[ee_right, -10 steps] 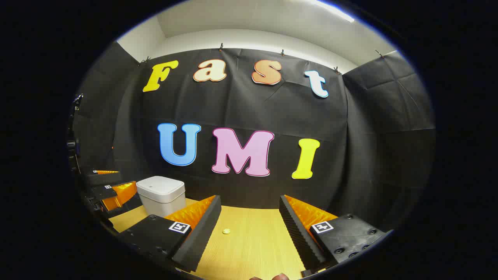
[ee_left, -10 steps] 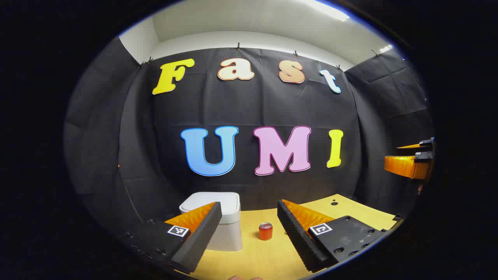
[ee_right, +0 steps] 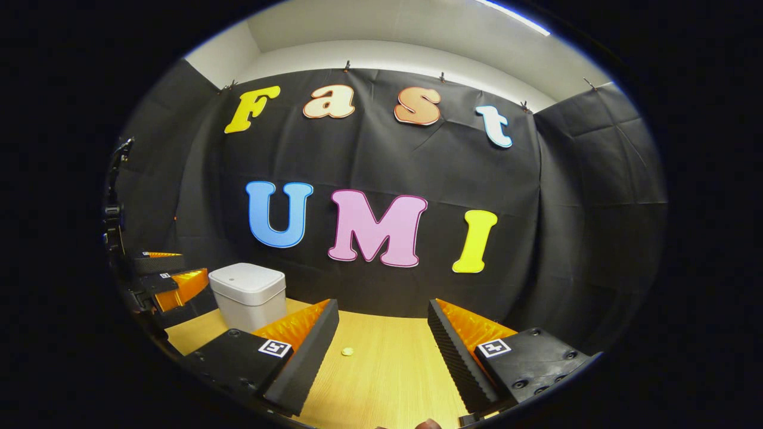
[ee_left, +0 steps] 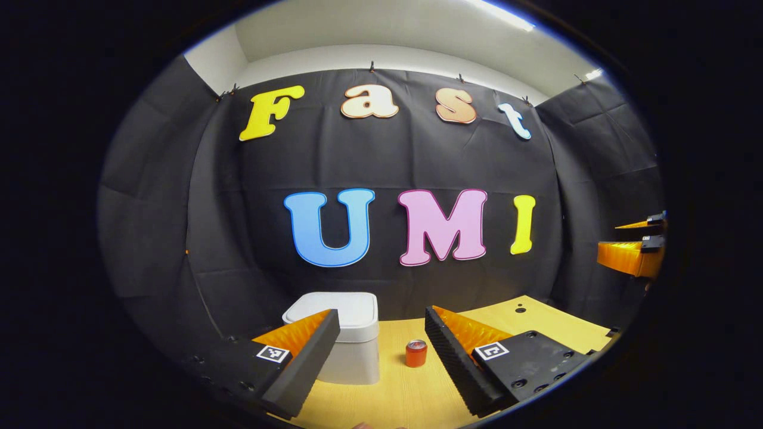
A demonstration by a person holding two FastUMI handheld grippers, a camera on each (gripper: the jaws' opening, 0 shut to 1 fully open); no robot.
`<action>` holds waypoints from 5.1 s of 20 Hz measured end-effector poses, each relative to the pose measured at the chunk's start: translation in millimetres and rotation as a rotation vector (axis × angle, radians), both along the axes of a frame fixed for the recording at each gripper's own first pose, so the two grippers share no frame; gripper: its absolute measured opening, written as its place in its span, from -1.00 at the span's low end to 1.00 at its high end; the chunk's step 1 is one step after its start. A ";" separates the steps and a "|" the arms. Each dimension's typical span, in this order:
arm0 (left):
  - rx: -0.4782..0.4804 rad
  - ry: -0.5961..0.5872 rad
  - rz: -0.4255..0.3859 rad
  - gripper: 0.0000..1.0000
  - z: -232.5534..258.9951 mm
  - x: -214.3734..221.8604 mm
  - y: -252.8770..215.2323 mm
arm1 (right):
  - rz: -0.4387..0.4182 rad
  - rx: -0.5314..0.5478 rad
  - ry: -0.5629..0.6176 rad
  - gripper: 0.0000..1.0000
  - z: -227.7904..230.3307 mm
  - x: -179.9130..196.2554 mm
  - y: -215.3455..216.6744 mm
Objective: Press the lid of the desktop garbage bin to open it, pick up the crumpled paper on the desktop and throw it into the bin, then pick up the pop can on the desktop and drop it into the bin, and finally close the garbage bin lid.
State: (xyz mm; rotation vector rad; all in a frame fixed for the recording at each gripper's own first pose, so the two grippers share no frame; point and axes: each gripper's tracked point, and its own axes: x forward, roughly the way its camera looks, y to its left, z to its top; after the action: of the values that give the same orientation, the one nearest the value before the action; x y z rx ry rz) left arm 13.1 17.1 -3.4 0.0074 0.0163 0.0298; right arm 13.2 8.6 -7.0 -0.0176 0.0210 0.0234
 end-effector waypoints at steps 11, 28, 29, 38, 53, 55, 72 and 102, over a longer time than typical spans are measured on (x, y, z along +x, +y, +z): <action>0.010 0.022 -0.040 0.83 -3.7 25.3 10.1 | -0.006 -0.016 0.006 0.94 2.7 13.2 -8.7; 0.005 0.376 -0.157 -0.89 -61.3 194.2 96.2 | -0.095 0.061 0.014 0.94 8.3 -5.6 -12.5; 0.007 0.421 -0.169 -0.89 -73.3 200.1 94.7 | -0.097 0.050 0.014 0.94 8.6 -6.3 -13.3; 0.095 0.628 -0.122 -0.87 -146.5 225.9 113.7 | -0.103 0.051 0.065 0.93 -3.6 9.1 -3.9; 0.130 0.230 -0.107 -0.39 -21.5 183.0 100.3 | 0.134 -0.039 0.281 0.94 -39.7 69.1 43.0; 0.131 0.187 -0.101 0.38 -11.6 171.6 101.9 | 0.202 -0.061 0.335 0.94 -56.2 92.4 53.9; 0.003 0.165 0.360 0.89 25.9 -4.7 52.0 | 0.545 -0.159 0.997 0.96 -390.6 287.1 119.4; -0.075 0.231 0.282 0.92 -31.4 -17.3 87.5 | 0.860 0.093 0.415 -0.30 -151.5 324.5 329.5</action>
State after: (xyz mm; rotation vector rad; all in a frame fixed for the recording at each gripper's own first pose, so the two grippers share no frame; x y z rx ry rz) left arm -4.2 104.6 -34.8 -0.0667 0.2494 0.3107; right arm 337.8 338.1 -158.5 0.0729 0.4262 0.8884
